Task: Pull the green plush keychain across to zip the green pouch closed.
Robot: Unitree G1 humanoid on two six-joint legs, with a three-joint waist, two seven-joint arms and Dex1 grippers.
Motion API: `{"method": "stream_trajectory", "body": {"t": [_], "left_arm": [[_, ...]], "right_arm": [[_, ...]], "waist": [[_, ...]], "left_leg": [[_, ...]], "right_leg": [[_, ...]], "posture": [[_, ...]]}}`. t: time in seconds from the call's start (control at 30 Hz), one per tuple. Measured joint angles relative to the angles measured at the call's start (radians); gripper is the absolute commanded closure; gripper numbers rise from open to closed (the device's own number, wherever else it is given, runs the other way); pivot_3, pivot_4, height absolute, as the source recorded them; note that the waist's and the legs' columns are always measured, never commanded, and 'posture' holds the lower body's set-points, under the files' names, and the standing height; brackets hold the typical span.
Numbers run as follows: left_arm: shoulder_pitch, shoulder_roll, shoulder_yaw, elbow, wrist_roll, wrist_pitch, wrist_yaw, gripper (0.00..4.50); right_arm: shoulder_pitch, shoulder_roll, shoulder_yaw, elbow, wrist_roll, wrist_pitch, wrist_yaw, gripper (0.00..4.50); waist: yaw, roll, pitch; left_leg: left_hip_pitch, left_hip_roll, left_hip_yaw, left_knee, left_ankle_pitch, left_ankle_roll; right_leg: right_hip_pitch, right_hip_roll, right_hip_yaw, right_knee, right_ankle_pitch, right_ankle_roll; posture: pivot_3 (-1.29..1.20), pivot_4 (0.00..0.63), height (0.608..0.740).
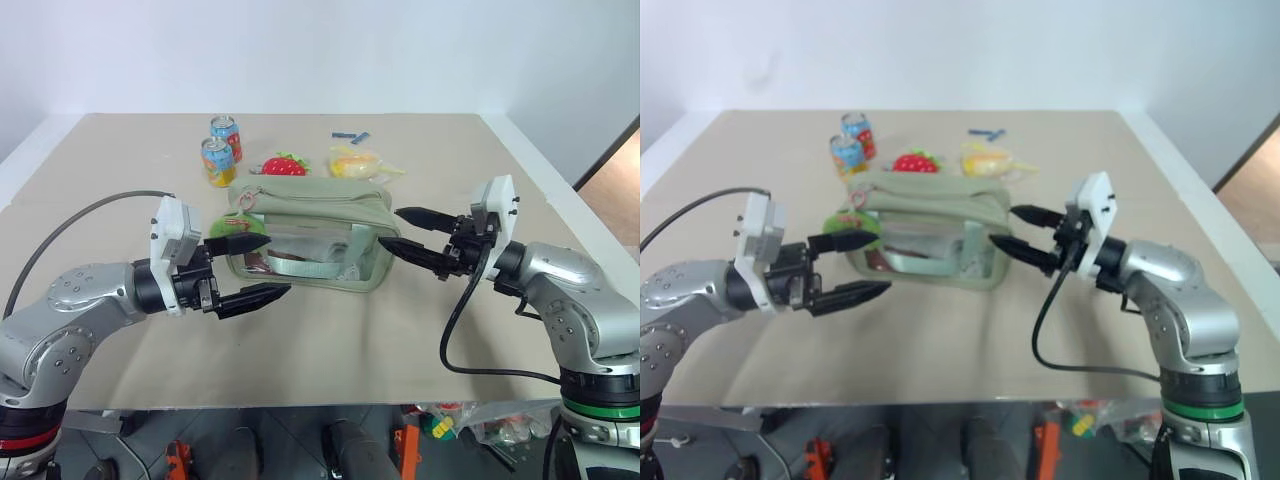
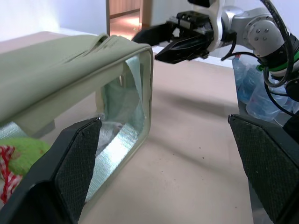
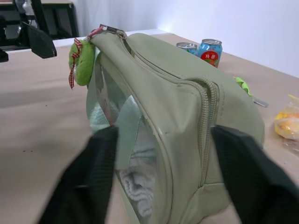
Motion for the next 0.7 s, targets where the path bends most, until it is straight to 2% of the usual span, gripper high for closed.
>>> {"method": "stream_trajectory", "body": {"t": [0.13, 0.2, 0.27, 0.43, 0.57, 0.7], "left_arm": [[0.007, -0.008, 0.005, -0.002, -0.001, 0.0, 0.022, 0.0], [0.019, -0.017, 0.012, -0.002, -0.002, 0.002, 0.047, 0.0], [0.033, -0.019, 0.035, -0.005, -0.019, 0.017, 0.083, 0.0], [0.13, -0.011, 0.208, -0.02, -0.16, 0.09, 0.229, 0.0], [0.234, 0.017, 0.259, -0.023, -0.074, 0.064, 0.259, 0.0], [0.237, 0.011, 0.255, 0.036, 0.05, -0.044, 0.233, 0.0]], "right_arm": [[-0.002, 0.004, 0.017, 0.004, -0.002, -0.008, -0.007, 4.01], [-0.002, 0.004, 0.024, 0.011, -0.004, -0.015, -0.006, 4.47], [-0.002, 0.004, 0.03, 0.018, -0.006, -0.026, -0.004, 4.47], [-0.001, 0.003, 0.037, 0.033, -0.025, -0.071, 0.006, 4.47], [0.0, 0.001, 0.038, 0.051, -0.036, -0.099, 0.013, 4.47], [0.0, 0.0, 0.04, 0.058, -0.044, -0.114, 0.018, 4.47]], "waist": [[0.0, 0.0, 0.0], [0.0, 0.0, 0.0], [0.0, 0.0, 0.0], [-0.001, 0.0, 0.0], [0.001, 0.0, 0.0], [0.002, 0.0, 0.0]], "left_leg": [[0.0, 0.0, 0.0, 0.0, 0.0, 0.0], [0.0, 0.0, 0.0, -0.001, 0.0, 0.0], [-0.001, 0.0, 0.0, -0.001, 0.0, 0.0], [0.0, 0.001, 0.0, -0.002, 0.0, 0.0], [0.0, 0.0, 0.0, -0.001, 0.0, 0.0], [0.0, 0.0, 0.0, 0.0, 0.0, 0.0]], "right_leg": [[0.0, 0.0, 0.0, 0.0, 0.0, 0.0], [-0.001, 0.0, 0.0, 0.0, 0.001, 0.001], [-0.001, 0.0, 0.0, 0.0, 0.001, 0.002], [-0.001, 0.001, 0.0, 0.0, 0.001, 0.002], [-0.001, 0.0, 0.0, 0.0, -0.001, -0.002], [-0.001, 0.0, 0.0, 0.0, 0.0, -0.002]], "posture": [[0.0, 0.15, 0.74], [0.0, 0.15, 0.74], [0.0, 0.15, 0.74], [0.0, 0.15, 0.74], [0.0, 0.15, 0.74], [0.0, 0.15, 0.74]]}}
